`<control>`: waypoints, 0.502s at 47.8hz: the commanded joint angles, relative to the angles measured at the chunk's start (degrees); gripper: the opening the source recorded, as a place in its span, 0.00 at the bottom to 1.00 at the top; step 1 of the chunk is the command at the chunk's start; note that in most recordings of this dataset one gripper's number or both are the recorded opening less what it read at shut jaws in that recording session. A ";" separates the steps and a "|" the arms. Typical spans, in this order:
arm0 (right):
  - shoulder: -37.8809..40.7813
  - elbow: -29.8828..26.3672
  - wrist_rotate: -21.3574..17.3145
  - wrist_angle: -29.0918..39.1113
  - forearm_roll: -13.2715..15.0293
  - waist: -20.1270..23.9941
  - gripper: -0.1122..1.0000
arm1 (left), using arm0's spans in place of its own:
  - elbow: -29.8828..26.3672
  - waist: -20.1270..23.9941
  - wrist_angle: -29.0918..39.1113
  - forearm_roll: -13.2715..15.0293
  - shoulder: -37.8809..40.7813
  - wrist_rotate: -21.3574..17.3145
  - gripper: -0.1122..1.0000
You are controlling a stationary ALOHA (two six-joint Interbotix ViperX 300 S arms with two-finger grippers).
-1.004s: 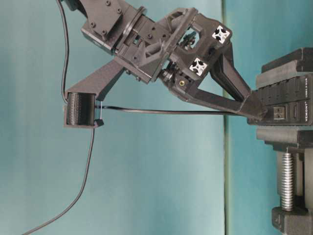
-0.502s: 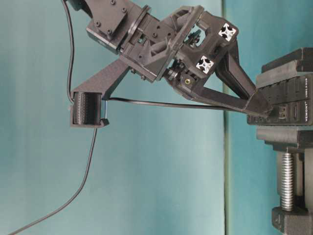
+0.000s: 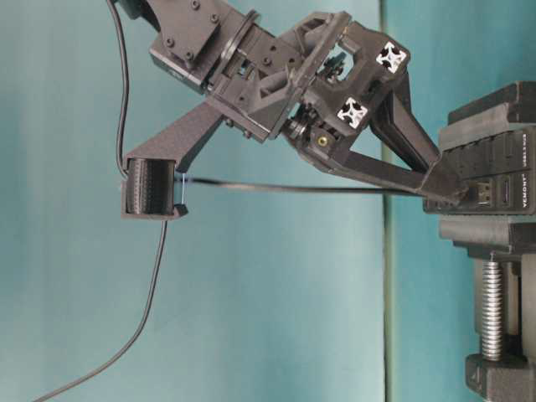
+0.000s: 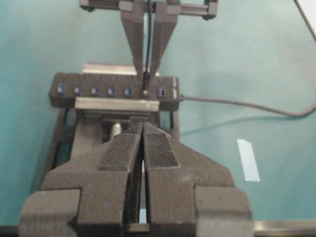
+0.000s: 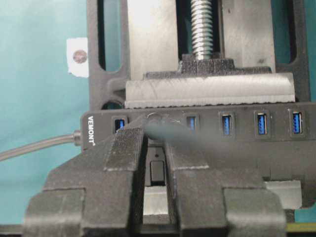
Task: Insert the USB into the second port from the front of the fixed hub.
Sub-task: 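Push the USB plug into the second port with the right gripper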
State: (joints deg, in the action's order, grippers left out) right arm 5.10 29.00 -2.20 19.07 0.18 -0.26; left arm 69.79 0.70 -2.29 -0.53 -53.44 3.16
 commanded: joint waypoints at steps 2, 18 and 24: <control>-0.44 -0.53 -0.35 0.09 0.00 0.09 0.18 | -0.97 0.09 -0.35 -0.09 0.26 0.09 0.10; 0.00 0.00 -0.35 0.70 0.00 0.09 0.18 | -0.97 0.09 -0.26 -0.09 0.26 0.09 0.10; 0.70 0.00 -0.35 0.70 0.00 0.09 0.18 | -0.97 0.09 -0.35 -0.09 0.26 0.09 0.10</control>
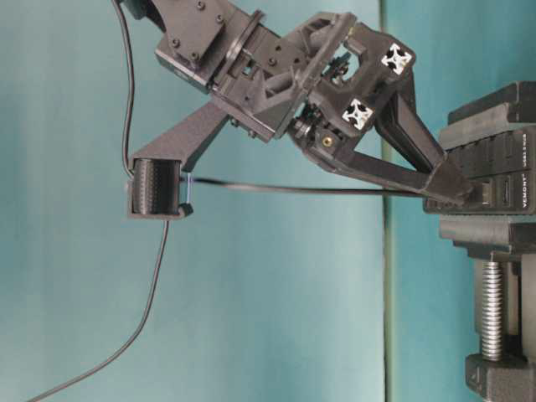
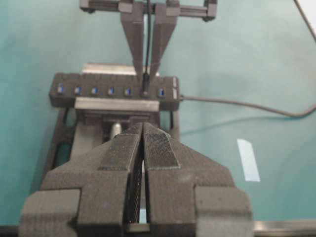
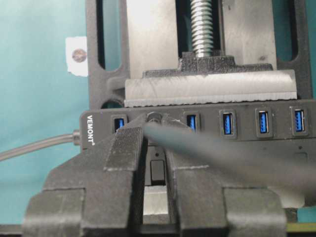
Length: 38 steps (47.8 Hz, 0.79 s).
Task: Insert the USB into the second port from the front of the fixed hub.
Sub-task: 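Push the USB plug into the second port with the right gripper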
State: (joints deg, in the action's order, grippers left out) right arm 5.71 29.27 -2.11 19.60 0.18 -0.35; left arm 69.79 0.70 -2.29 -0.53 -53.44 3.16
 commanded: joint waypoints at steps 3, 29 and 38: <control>0.35 -0.44 -0.44 0.26 0.00 0.18 0.18 | -0.97 0.09 -0.26 -0.09 0.35 0.09 0.10; 1.23 -0.35 -0.26 1.14 0.00 0.18 0.17 | -0.79 0.09 -0.26 -0.09 0.26 0.09 0.10; 2.02 -0.44 -0.09 2.29 0.00 0.35 0.17 | -0.97 0.09 -0.35 -0.09 0.26 0.09 0.10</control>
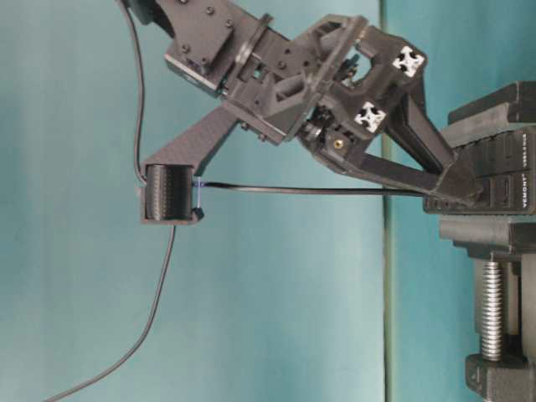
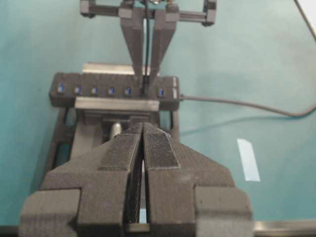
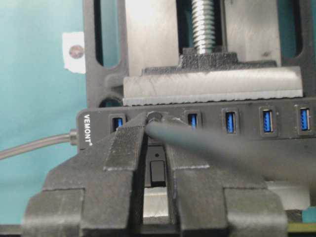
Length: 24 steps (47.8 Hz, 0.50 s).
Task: Insert the USB into the second port from the front of the fixed hub.
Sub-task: 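Push the USB plug into the second port with the right gripper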
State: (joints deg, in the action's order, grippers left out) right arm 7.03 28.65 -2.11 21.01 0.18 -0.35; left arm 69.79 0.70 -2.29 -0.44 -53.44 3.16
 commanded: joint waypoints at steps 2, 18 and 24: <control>0.79 0.09 -0.09 0.97 0.00 0.35 0.17 | -0.79 0.09 -0.26 -0.18 0.26 0.09 0.10; 0.70 -0.18 -0.26 0.97 0.00 0.35 0.17 | -0.79 0.09 -0.35 -0.18 0.26 0.09 0.10; 0.35 -0.44 -0.26 0.79 0.09 0.35 0.17 | -0.79 0.09 -0.35 -0.18 0.26 0.09 0.10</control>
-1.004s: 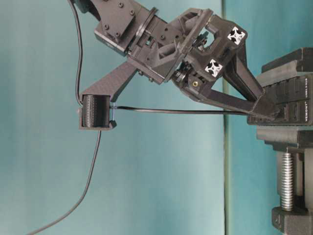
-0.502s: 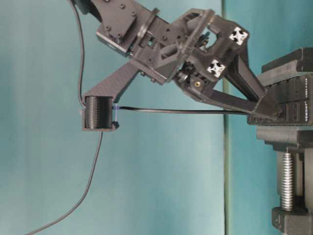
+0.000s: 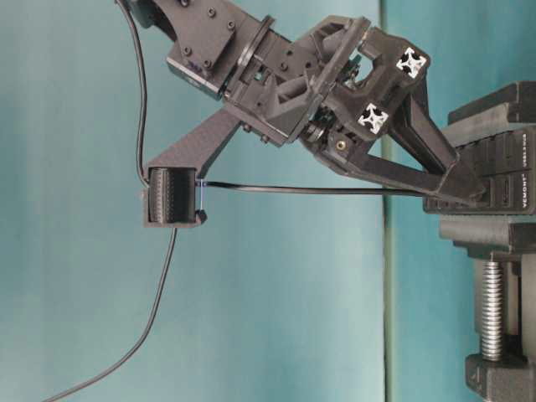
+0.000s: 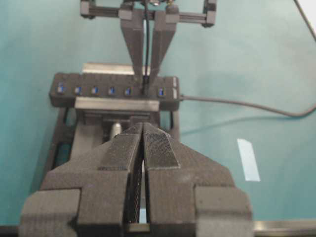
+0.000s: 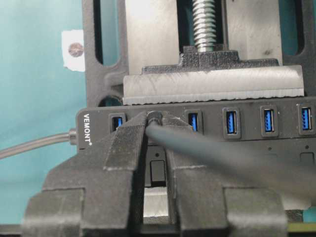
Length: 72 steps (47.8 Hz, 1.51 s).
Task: Insert the USB into the second port from the front of the fixed hub.
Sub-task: 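Push the USB plug into the second port with the right gripper, then open the right gripper to release the inserted plug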
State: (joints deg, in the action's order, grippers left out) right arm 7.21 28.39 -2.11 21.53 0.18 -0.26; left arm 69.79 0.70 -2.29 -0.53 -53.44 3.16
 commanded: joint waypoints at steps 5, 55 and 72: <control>-0.09 -0.26 -0.26 -0.35 0.09 0.26 0.17 | -0.79 0.09 -0.26 -0.09 0.26 0.09 0.10; -1.93 -2.20 -0.53 -0.44 0.09 0.18 0.83 | -0.79 0.09 -0.35 -0.09 -0.26 0.09 0.10; -4.22 -1.23 -0.53 -0.44 0.09 0.18 0.83 | -1.05 0.09 -0.35 -0.09 -0.26 0.09 0.10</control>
State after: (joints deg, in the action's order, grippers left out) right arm 5.36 27.60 -2.20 21.36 0.26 -0.26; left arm 69.79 0.70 -2.29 -0.53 -53.88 3.16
